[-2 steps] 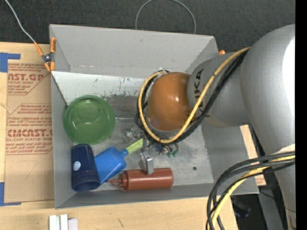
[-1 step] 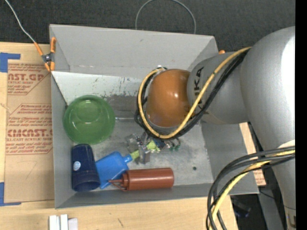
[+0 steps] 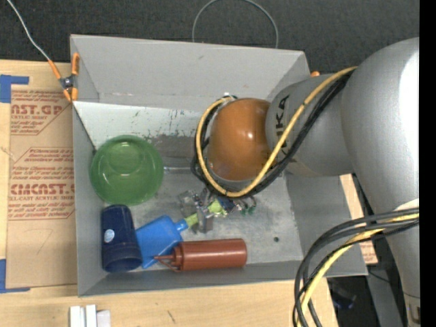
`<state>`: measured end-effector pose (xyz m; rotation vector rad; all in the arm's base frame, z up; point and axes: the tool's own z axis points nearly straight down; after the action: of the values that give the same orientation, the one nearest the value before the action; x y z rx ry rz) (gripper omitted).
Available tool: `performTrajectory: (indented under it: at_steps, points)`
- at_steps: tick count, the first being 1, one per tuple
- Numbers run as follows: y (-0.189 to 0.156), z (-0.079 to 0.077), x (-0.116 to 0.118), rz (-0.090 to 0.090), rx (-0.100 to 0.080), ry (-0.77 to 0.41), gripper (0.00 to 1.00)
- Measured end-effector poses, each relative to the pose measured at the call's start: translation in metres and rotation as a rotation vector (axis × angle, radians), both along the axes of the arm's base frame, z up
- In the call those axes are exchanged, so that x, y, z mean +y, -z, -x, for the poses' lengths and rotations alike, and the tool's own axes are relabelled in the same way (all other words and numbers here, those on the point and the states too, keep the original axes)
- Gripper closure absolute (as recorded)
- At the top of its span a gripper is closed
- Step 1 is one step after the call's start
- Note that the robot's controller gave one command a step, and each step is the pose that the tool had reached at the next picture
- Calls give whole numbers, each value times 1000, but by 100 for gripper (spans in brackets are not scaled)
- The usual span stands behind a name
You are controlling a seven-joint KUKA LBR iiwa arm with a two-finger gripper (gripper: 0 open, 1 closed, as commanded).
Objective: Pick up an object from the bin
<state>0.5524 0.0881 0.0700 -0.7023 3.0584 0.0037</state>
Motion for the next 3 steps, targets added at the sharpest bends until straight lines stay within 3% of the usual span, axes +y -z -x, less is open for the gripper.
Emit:
performTrajectory:
  at_steps: [1,2,3]
  points:
    - [-59,-16,-23,0,-5,-172,100]
    - [-52,-23,-25,-2,-2,-65,100]
    - [-67,-17,-35,-2,-7,-61,100]
